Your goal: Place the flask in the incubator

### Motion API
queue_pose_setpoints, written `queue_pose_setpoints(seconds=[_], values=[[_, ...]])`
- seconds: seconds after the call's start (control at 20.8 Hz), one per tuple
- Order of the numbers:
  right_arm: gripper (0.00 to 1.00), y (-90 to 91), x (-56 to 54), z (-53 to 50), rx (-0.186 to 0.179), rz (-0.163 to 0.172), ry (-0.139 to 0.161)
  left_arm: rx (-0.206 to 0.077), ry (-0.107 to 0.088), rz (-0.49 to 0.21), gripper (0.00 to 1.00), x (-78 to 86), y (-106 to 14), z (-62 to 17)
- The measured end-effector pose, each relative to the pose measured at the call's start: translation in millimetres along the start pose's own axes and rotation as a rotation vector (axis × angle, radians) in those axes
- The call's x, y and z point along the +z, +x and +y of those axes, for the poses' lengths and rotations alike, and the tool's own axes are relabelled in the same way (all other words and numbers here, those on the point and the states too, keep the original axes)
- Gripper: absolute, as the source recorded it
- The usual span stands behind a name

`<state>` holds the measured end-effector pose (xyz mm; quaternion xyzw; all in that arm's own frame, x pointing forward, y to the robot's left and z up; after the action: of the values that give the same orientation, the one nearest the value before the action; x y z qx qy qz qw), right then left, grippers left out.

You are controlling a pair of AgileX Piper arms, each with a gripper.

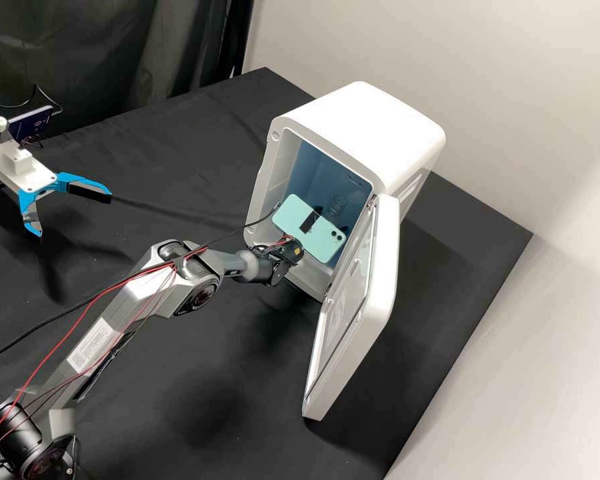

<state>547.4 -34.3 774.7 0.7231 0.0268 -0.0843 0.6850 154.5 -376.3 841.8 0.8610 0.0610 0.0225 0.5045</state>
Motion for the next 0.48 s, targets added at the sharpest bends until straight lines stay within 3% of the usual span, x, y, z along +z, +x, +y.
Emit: queue_pose_setpoints(seconds=[0.24,0.48], values=[[0.00,0.1,0.1,-0.4,0.000,0.003,-0.002,0.000,0.000,0.000,1.00,0.0,0.0,0.0],[0.00,1.7,-2.7,-8.9,-0.009,0.020,-0.004,0.000,0.000,0.000,1.00,0.0,0.0,0.0]])
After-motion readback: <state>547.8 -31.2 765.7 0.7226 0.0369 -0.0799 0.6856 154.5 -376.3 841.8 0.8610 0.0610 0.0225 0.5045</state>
